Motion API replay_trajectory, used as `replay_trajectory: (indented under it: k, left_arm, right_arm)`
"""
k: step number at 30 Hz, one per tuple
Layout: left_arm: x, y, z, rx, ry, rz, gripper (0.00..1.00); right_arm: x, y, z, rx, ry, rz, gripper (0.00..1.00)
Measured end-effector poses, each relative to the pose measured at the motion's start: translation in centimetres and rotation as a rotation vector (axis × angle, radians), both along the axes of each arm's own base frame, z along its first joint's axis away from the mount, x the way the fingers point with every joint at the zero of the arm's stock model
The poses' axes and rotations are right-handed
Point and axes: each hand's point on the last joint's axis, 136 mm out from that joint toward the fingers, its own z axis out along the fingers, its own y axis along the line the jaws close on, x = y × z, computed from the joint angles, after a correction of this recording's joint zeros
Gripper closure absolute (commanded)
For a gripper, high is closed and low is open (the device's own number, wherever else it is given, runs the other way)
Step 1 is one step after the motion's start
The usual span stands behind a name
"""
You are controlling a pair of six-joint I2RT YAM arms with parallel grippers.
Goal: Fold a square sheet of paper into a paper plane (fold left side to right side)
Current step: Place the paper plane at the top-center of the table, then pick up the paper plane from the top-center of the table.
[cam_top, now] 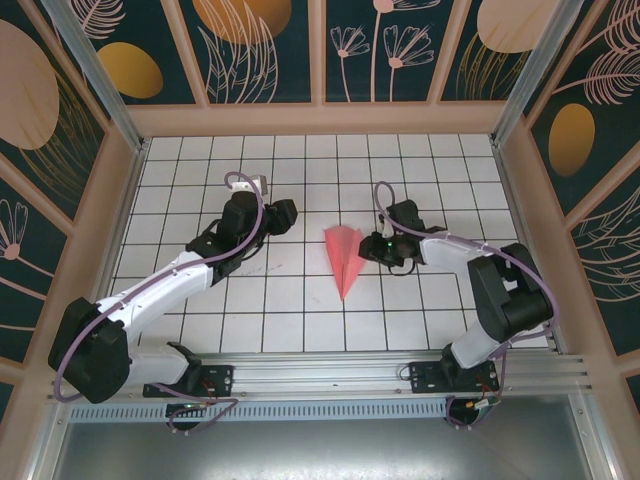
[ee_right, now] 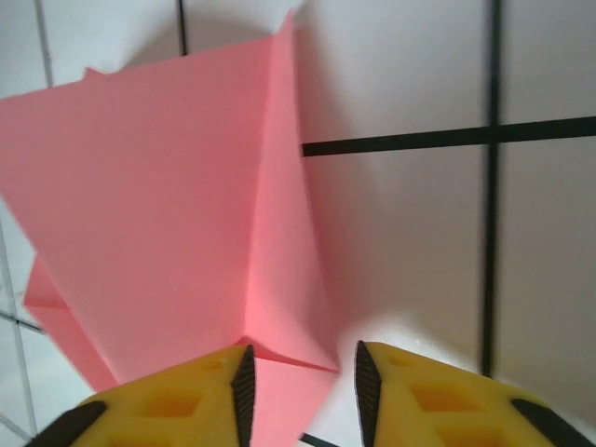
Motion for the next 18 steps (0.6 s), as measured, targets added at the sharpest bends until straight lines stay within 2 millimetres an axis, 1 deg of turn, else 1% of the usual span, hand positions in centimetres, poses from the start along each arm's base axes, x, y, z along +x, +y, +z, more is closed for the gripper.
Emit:
replay_trajectory:
  k: [2,4,6,7,9,10,13,18]
  left_arm:
    - [0.0,0.1,0.0,0.005,-0.002,0.002,0.32]
    - [0.0,0.3,0.3,0.006,-0.011,0.008,0.26]
    - [-0.1,0.6,0.9,0.002,-0.026,0.019,0.23]
    - [-0.2,0.7,1.2,-0.003,-0.035,0.023,0.22]
    - [-0.5,1.2,1.6,-0.009,-0.053,0.034,0.21]
    - [-0.6,1.4,1.7,-0.011,-0.06,0.041,0.2]
    - [-1.0,2.0,1.7,-0.01,-0.068,0.052,0.19]
    - [-1.3,2.5,1.6,-0.005,-0.073,0.067,0.19]
  right_arm:
    - [0.2,-0.6,1.2,-0.06,-0.032,-0.008,0.54]
    - [0.2,-0.1,2.9,-0.096,-0.074,0.007,0.51]
    - [-0.1,1.3,4.9,-0.106,-0.114,0.039,0.49]
    - [-0.5,2.4,5.8,-0.105,-0.133,0.061,0.49]
    - [-1.4,4.1,6.6,-0.102,-0.143,0.09,0.48]
    - [-2.1,4.8,6.5,-0.103,-0.136,0.104,0.48]
    - [-3.7,5.6,5.2,-0.137,-0.088,0.121,0.49]
    - [-4.5,5.8,2.4,-0.191,-0.013,0.122,0.52]
